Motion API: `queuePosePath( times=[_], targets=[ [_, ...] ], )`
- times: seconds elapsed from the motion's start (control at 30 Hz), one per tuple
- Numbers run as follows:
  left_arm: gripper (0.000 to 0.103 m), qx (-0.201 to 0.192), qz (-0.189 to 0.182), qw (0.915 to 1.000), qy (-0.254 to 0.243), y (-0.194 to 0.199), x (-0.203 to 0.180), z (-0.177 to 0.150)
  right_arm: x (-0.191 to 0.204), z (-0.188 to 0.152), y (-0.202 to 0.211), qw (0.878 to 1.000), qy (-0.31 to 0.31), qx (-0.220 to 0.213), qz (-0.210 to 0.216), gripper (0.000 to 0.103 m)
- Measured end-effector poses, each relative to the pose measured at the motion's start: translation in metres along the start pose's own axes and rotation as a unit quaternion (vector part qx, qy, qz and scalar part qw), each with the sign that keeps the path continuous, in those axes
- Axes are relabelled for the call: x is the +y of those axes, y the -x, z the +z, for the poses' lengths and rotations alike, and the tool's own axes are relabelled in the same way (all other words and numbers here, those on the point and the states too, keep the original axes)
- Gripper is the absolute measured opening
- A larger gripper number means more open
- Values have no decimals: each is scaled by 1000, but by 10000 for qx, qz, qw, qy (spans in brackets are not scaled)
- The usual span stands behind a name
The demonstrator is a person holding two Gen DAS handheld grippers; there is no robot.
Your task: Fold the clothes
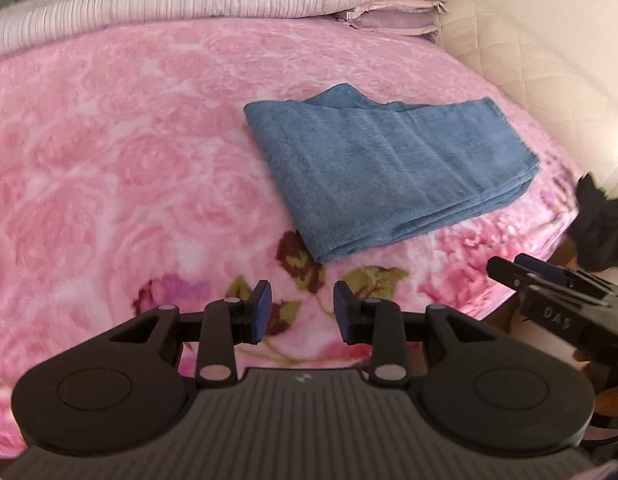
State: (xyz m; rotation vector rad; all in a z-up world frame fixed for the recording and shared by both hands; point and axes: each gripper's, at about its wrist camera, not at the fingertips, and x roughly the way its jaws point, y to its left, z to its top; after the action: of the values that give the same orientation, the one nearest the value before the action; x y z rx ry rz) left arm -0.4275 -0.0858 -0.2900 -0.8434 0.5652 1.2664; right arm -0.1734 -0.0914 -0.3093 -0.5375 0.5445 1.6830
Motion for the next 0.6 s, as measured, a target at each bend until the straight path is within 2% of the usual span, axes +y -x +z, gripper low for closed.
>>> queuePosePath(
  times=[0.13, 0.27, 0.33, 0.47, 0.53, 0.6],
  targets=[
    [29, 6, -222, 9991, 370, 2, 23, -4, 21, -3, 1, 9943, 1021, -254, -165, 45],
    [28, 44, -510, 9961, 725, -10, 39, 1, 48, -15, -14, 9694, 2418, -404, -139, 53],
    [28, 89, -799, 9917, 1000, -19, 45, 5, 57, -21, -24, 9584, 2823, -401, -97, 55],
    [31, 192, -1338, 9757, 1726, -49, 54, 13, 68, -33, -52, 9383, 3440, -351, -90, 57],
    [31, 268, -1493, 9666, 2064, -66, 58, 15, 66, -34, -64, 9360, 3507, -287, -120, 57],
    [31, 309, -1628, 9565, 2401, -83, 64, 15, 59, -33, -75, 9398, 3408, -218, -116, 57]
  ],
)
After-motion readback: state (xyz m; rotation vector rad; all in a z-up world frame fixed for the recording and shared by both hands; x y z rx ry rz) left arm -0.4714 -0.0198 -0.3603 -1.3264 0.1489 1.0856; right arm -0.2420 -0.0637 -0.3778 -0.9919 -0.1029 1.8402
